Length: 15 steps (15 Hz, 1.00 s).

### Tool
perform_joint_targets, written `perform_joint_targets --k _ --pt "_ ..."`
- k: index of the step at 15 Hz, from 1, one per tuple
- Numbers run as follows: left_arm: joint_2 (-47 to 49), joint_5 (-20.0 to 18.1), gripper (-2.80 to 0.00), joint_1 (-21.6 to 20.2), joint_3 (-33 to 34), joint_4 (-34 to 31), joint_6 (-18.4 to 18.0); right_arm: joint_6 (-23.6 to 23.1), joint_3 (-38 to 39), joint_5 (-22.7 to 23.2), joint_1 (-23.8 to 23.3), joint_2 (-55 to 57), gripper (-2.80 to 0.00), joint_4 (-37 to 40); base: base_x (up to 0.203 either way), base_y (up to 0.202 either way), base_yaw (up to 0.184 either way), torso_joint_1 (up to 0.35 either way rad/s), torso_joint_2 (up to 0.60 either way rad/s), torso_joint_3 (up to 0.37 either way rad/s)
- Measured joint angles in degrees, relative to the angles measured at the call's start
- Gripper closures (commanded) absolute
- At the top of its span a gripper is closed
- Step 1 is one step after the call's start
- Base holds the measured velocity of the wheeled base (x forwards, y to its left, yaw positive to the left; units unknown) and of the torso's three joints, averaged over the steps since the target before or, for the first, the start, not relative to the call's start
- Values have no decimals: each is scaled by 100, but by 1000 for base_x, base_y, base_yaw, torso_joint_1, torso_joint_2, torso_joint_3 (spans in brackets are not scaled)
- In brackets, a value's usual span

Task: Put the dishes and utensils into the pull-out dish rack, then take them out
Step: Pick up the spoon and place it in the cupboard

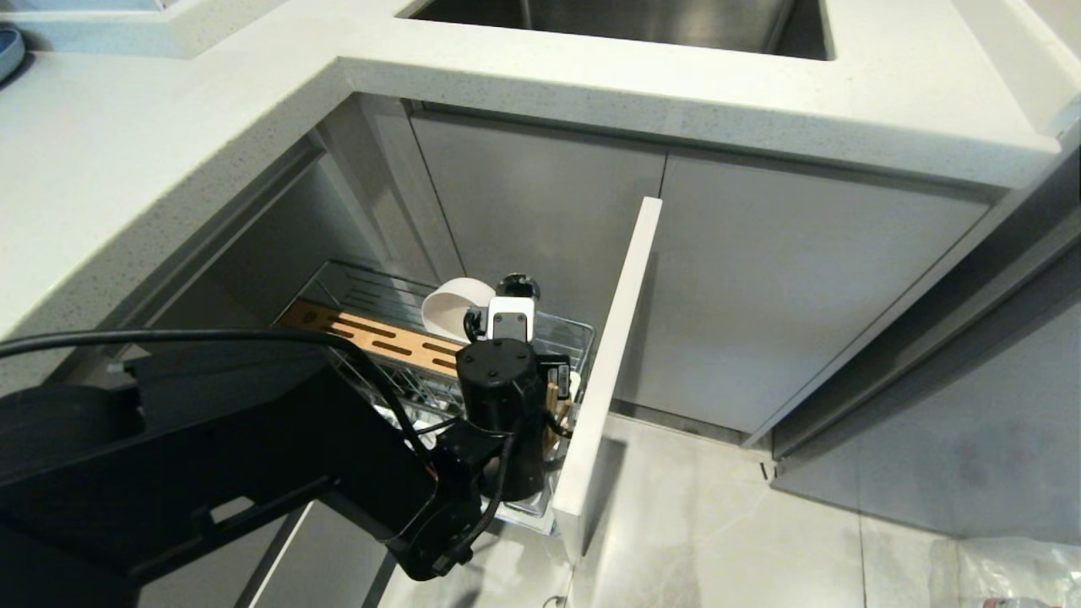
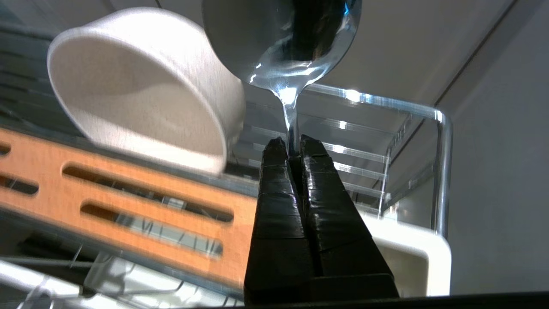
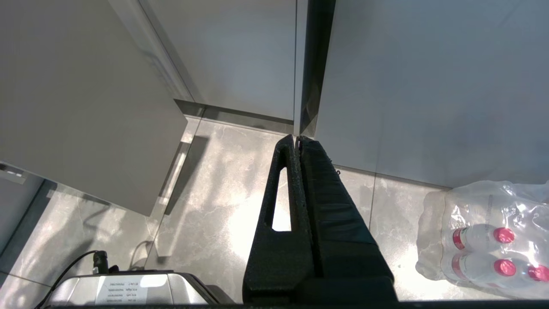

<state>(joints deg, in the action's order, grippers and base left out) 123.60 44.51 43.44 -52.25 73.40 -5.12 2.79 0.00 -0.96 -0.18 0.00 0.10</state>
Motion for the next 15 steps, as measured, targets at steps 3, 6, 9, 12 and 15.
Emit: perform_joint_targets --k 3,6,9,12,15 --pt "-45 61 0 28 63 -21 16 -1 0 0 0 0 0 -2 0 0 0 0 0 0" --pt "-84 83 0 55 114 -25 35 1 0 0 0 0 0 0 0 0 0 0 0 0" --pt "-113 146 0 88 184 -266 272 0 0 0 0 0 0 0 0 0 0 0 0 0" --pt "-163 137 0 110 201 -789 614 -1 0 0 0 0 0 0 0 0 0 0 0 0" --pt "-209 133 0 107 206 -1105 836 1 0 0 0 0 0 -1 0 0 0 0 0 0"
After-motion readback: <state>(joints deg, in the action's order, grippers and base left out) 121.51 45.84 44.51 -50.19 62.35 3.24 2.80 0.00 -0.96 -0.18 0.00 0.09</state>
